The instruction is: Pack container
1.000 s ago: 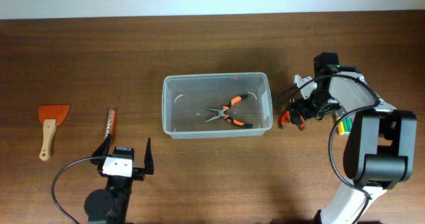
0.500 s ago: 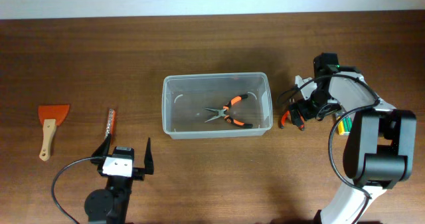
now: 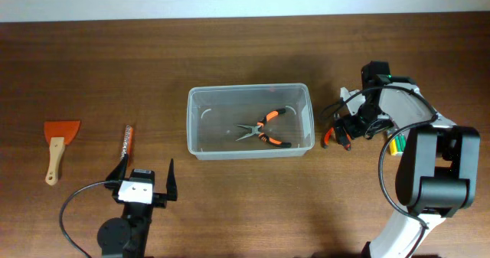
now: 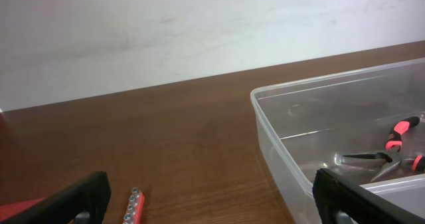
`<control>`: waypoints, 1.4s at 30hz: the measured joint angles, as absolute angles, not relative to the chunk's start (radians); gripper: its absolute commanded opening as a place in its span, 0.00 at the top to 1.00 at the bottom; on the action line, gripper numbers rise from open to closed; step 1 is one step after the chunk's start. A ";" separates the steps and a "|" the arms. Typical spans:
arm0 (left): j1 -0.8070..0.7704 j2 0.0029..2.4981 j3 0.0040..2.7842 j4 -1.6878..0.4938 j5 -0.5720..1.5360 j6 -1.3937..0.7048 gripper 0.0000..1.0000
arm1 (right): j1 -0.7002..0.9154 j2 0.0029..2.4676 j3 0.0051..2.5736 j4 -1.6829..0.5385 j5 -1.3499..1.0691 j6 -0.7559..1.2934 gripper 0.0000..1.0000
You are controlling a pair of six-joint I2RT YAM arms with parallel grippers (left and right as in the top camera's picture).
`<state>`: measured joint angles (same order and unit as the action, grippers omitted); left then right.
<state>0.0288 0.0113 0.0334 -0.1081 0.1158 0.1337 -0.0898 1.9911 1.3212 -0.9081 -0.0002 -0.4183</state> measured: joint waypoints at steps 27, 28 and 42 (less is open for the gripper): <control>0.029 0.011 0.033 -0.108 0.116 0.134 0.01 | -0.088 1.991 1.321 -0.911 0.023 -0.392 0.01; 0.029 0.011 0.033 -0.108 0.116 0.134 0.01 | -0.086 1.991 1.321 -0.911 0.026 -0.392 0.01; 0.029 0.011 0.033 -0.108 0.116 0.134 0.01 | -0.012 1.991 1.321 -0.911 0.072 -0.381 0.01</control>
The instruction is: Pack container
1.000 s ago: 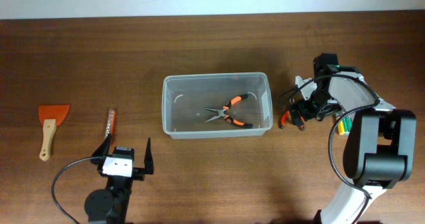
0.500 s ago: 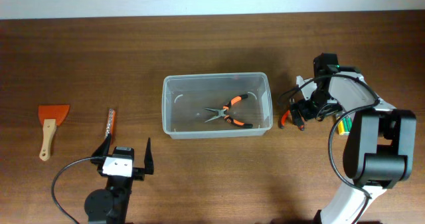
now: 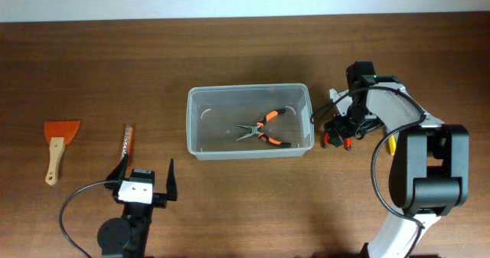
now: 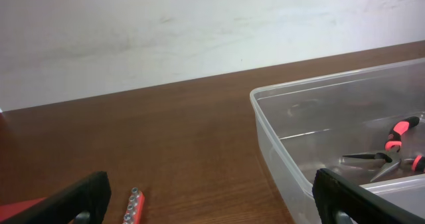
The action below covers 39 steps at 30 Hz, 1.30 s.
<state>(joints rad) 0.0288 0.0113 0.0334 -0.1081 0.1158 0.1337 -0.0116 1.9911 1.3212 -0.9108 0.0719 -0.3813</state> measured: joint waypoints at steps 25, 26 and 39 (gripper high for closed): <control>0.029 0.011 0.033 -0.108 0.116 0.134 0.01 | -0.012 2.003 1.322 -0.904 0.064 -0.366 0.01; 0.029 0.011 0.033 -0.108 0.116 0.134 0.01 | -0.012 2.004 1.322 -0.904 0.063 -0.366 0.01; 0.029 0.011 0.033 -0.108 0.116 0.134 0.01 | -0.013 2.008 1.325 -0.907 0.059 -0.366 0.01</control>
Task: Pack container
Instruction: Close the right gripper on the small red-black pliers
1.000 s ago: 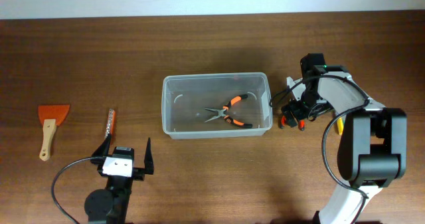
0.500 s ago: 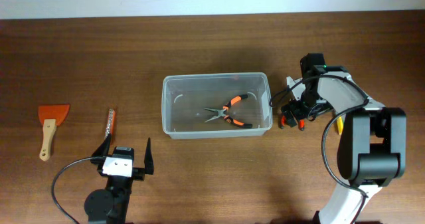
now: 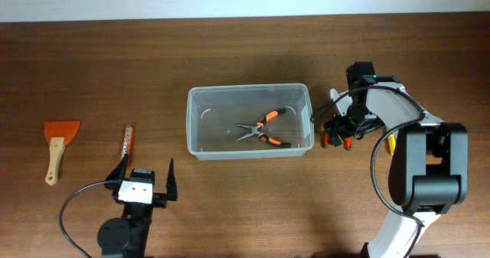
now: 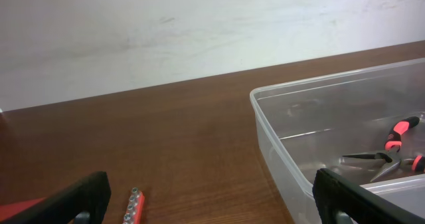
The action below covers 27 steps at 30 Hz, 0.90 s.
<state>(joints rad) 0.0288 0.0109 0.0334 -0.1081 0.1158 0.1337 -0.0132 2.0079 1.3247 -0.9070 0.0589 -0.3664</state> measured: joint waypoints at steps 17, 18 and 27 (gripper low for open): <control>0.029 0.011 0.033 -0.108 0.116 0.134 0.01 | -0.013 2.011 1.326 -0.907 0.041 -0.366 0.16; 0.029 0.011 0.033 -0.108 0.116 0.134 0.01 | -0.013 2.011 1.326 -0.907 0.039 -0.367 0.19; 0.029 0.011 0.033 -0.108 0.116 0.134 0.01 | -0.013 2.013 1.326 -0.905 0.028 -0.366 0.35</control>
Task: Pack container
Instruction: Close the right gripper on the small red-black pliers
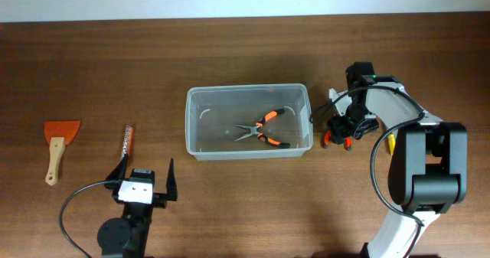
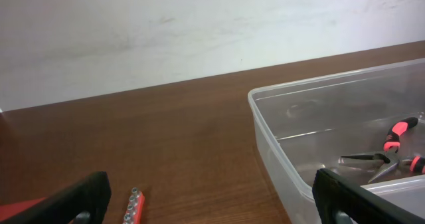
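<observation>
The clear plastic container (image 1: 197,139) stands mid-table, with orange-handled pliers (image 1: 266,129) lying inside; the left wrist view shows its near corner (image 2: 265,127) and the pliers (image 2: 392,147). My right gripper (image 1: 338,130) is low at the container's right wall, over a red-handled tool (image 1: 328,139) on the table; the arm hides its jaws. My left gripper (image 1: 145,178) rests open near the front edge, its fingertips (image 2: 86,197) wide apart with nothing between them. A red bit holder (image 1: 128,141) lies just ahead of it, also visible from the wrist as the bit holder (image 2: 133,207).
An orange scraper with a wooden handle (image 1: 57,145) lies at the far left. A yellow-green object (image 1: 392,142) shows under the right arm. A pale wall (image 2: 199,24) runs behind the table's far edge.
The container has shifted slightly to the left. My right gripper stays at its right wall by the red-handled tool. The left arm has not moved.
At first my right gripper was a little right of the container, over the red-handled tool. It then stood closer to the container's right wall and stayed there. By now the container sits slightly further left. My left gripper stayed open throughout.
</observation>
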`<control>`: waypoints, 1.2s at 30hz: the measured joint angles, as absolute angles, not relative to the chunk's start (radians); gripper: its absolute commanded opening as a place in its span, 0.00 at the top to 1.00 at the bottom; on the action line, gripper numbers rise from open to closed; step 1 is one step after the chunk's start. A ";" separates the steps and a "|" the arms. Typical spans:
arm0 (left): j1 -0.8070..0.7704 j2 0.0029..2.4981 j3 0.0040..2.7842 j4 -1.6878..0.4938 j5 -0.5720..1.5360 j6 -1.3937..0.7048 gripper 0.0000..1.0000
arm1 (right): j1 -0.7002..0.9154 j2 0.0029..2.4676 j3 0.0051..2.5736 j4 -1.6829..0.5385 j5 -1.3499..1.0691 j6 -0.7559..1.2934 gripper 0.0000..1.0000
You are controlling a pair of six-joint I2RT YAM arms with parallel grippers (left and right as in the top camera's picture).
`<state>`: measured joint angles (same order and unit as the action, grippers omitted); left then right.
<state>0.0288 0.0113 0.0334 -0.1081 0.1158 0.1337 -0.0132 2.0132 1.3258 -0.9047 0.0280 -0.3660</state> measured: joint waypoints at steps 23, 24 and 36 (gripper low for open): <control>0.029 0.011 0.033 -0.108 0.116 0.134 0.01 | -0.013 2.019 1.339 -0.901 0.030 -0.366 0.59; 0.029 0.011 0.033 -0.108 0.116 0.134 0.01 | -0.013 2.021 1.342 -0.902 0.030 -0.366 0.60; 0.029 0.011 0.033 -0.108 0.116 0.134 0.01 | -0.013 2.032 1.361 -0.908 0.038 -0.364 0.78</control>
